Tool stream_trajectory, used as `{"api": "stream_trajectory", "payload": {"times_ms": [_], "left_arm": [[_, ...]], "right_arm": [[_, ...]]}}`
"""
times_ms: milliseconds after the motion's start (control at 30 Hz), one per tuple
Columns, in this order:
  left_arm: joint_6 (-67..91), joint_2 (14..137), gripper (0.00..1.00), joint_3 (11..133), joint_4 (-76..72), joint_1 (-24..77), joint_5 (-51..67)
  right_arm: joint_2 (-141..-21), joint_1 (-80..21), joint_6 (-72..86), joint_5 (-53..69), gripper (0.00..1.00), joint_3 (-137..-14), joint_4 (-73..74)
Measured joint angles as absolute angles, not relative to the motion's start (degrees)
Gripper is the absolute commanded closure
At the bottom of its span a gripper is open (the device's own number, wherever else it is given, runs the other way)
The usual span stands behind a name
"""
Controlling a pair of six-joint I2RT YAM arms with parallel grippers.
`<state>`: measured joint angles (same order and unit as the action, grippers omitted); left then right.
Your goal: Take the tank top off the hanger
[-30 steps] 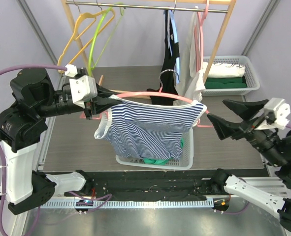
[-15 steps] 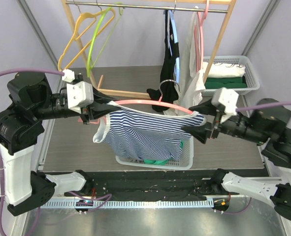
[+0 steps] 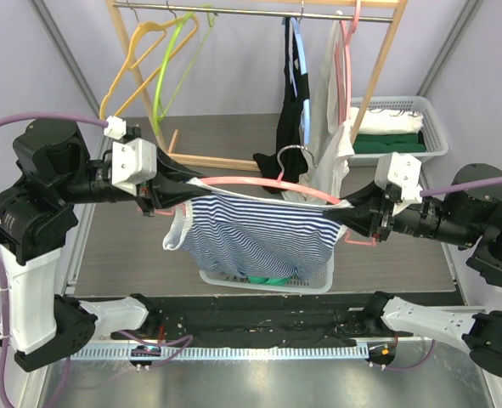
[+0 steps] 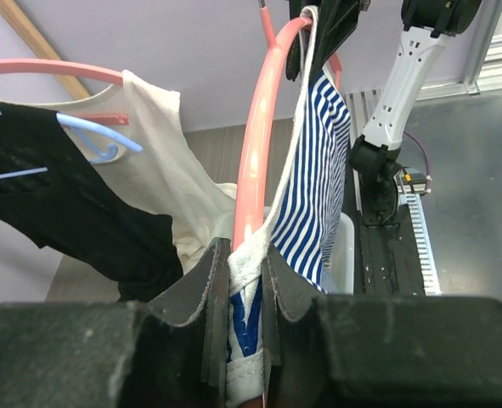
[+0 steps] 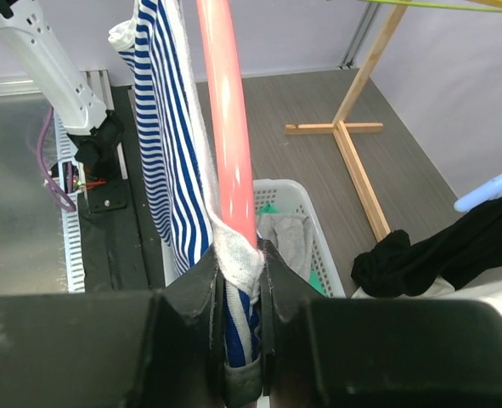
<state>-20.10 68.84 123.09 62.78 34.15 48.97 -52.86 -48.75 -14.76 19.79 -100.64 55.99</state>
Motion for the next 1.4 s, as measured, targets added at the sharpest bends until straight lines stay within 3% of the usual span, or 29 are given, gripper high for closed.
{"api": "stream_trajectory", "payload": {"times_ms": [300, 367, 400, 467, 533, 567, 700, 1133, 1333, 1400], "left_arm": [[-15.97, 70.39, 0.98, 123.79, 62.39, 33.23, 49.8], [-14.9, 70.74, 0.76, 124.16, 62.37, 33.04, 50.06], [-14.37, 70.91, 0.71, 124.4, 62.37, 32.91, 50.13], [-12.97, 71.26, 0.47, 124.7, 61.82, 32.86, 50.92], [-11.79, 72.27, 0.31, 125.1, 59.13, 33.43, 52.66], [-10.92, 72.97, 0.29, 125.21, 58.02, 33.87, 53.58], [-8.97, 75.26, 0.29, 125.16, 55.57, 34.0, 54.61], [-10.7, 75.35, 0.5, 123.39, 55.7, 34.15, 54.06], [-10.79, 75.09, 0.53, 123.42, 55.68, 34.17, 54.13], [-10.39, 75.35, 0.59, 123.42, 55.48, 34.17, 54.28]], "right_arm": [[-55.94, -48.56, -15.86, 19.55, 0.99, -104.36, 58.61], [-56.53, -48.42, -16.1, 19.62, 0.99, -105.03, 59.0], [-56.77, -48.27, -16.19, 19.62, 0.99, -105.34, 59.16], [-57.23, -48.18, -16.36, 20.18, 0.99, -105.75, 59.13], [-58.52, -48.45, -16.47, 21.78, 0.99, -105.73, 58.41], [-59.72, -48.69, -16.62, 22.94, 0.99, -105.65, 58.17], [-62.61, -48.9, -16.8, 24.01, 0.99, -103.96, 57.28], [-61.43, -48.95, -17.63, 22.22, 0.99, -101.91, 55.86], [-60.16, -48.95, -17.58, 22.22, 0.99, -100.88, 54.06], [-60.8, -48.95, -17.47, 22.28, 0.99, -100.62, 53.54]]}}
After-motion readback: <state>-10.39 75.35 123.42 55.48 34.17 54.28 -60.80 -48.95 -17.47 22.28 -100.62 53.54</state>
